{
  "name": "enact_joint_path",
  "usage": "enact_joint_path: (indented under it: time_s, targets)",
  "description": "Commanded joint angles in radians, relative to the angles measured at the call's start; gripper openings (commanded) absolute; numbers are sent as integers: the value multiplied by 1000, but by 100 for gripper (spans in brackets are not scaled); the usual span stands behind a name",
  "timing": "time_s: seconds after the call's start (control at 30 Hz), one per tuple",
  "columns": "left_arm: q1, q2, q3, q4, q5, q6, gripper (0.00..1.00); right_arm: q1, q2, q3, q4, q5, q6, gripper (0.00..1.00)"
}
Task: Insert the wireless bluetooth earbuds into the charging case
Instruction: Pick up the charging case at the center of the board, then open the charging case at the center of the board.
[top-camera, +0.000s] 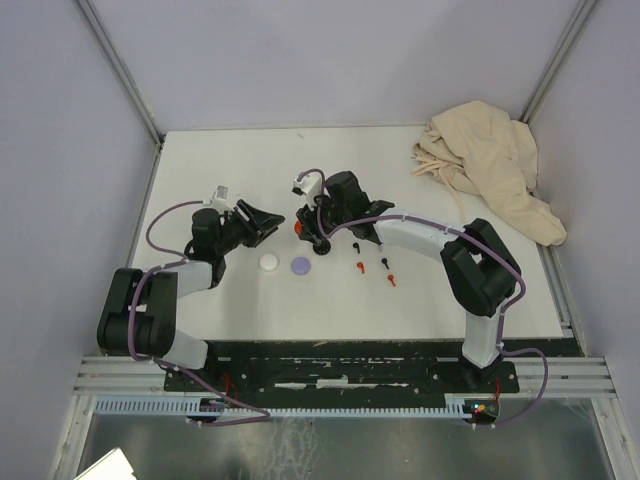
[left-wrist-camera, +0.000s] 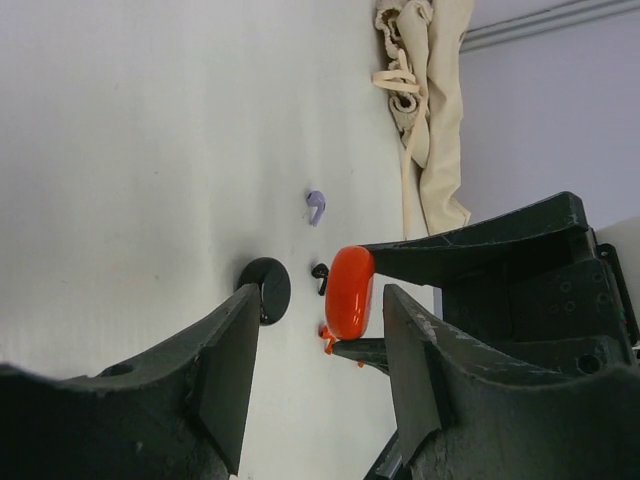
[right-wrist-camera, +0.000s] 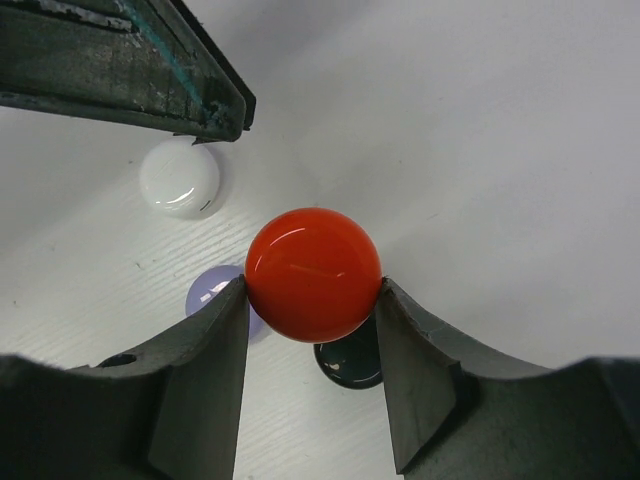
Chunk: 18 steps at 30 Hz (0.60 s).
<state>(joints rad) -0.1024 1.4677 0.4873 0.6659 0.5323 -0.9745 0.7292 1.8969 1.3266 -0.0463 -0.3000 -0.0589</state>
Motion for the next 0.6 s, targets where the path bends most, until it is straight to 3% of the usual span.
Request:
enact_joint_path:
  time_s: [0.0,0.57]
  targets:
    - [-5,17,18,124,66,-8,58,4,-32,22,1,-73,-34,21]
    - [-61,75,30,144,114,28,57,4,-3,79,-52,-96,-51,21]
